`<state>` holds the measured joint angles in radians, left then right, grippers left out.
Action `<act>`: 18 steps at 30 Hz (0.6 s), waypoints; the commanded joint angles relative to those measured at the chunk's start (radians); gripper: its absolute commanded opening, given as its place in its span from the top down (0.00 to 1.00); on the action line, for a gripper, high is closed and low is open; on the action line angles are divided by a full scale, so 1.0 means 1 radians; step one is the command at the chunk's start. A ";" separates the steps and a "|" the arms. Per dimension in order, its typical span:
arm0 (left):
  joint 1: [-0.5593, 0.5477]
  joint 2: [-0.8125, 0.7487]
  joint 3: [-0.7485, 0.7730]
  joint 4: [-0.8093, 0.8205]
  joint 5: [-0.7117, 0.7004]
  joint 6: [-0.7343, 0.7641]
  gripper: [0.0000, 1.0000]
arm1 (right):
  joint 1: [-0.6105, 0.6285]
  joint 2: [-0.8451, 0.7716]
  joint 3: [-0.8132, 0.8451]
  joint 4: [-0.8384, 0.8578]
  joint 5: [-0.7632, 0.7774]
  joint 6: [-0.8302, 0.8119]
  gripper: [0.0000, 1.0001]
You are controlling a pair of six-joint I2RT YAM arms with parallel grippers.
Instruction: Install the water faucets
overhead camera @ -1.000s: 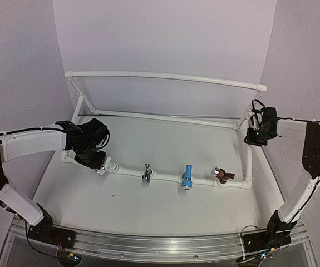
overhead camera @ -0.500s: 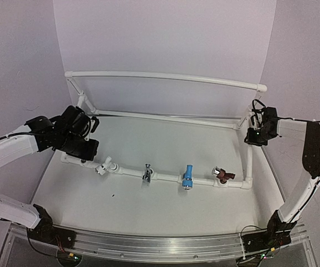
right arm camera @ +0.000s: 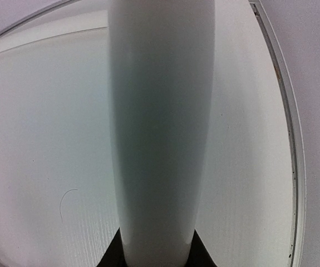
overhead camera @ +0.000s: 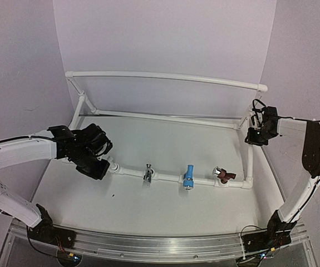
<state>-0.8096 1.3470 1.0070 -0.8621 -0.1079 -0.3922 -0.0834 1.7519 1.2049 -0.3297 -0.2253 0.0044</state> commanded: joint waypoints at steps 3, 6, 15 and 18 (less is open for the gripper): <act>0.038 0.081 -0.004 0.058 -0.032 -0.049 1.00 | -0.019 0.005 0.032 -0.032 0.053 -0.080 1.00; 0.071 0.084 -0.011 0.063 -0.054 -0.065 1.00 | -0.019 0.002 0.031 -0.032 0.056 -0.084 1.00; 0.151 0.060 -0.022 0.164 -0.126 -0.040 1.00 | -0.021 0.013 0.033 -0.033 0.044 -0.084 1.00; 0.158 0.084 0.010 0.211 -0.119 -0.006 1.00 | -0.021 0.014 0.032 -0.034 0.047 -0.088 1.00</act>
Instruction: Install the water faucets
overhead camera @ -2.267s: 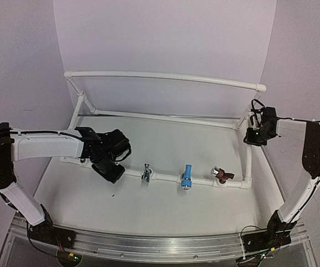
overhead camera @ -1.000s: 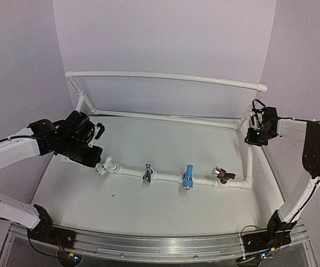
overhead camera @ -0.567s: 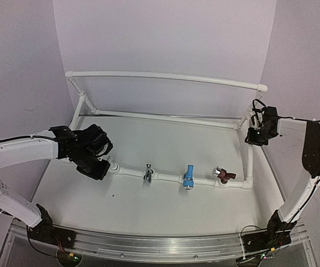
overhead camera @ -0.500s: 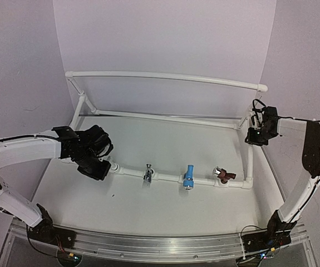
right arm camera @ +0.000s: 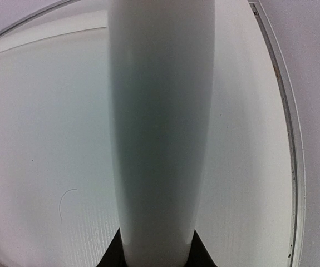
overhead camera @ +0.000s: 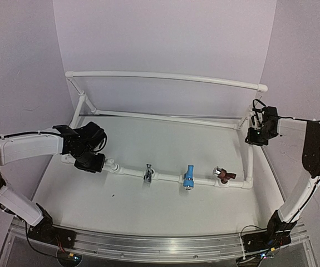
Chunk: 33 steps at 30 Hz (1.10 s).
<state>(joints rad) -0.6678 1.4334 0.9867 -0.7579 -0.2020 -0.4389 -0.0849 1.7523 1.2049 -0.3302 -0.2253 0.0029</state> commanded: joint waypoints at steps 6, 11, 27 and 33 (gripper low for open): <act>0.035 0.076 0.140 0.117 -0.035 0.091 1.00 | -0.019 0.002 0.015 -0.033 0.047 -0.096 1.00; 0.037 0.139 0.220 0.135 0.008 0.119 1.00 | -0.019 -0.001 0.005 -0.033 0.035 -0.098 1.00; -0.126 0.208 0.293 0.076 0.109 0.225 1.00 | -0.019 0.007 0.002 -0.032 0.030 -0.103 1.00; -0.146 0.156 0.203 0.007 0.071 0.179 1.00 | -0.021 0.000 0.006 -0.033 0.041 -0.106 1.00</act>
<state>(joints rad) -0.8131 1.6367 1.2366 -0.6849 -0.1005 -0.2356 -0.0883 1.7523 1.2045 -0.3302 -0.2276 -0.0021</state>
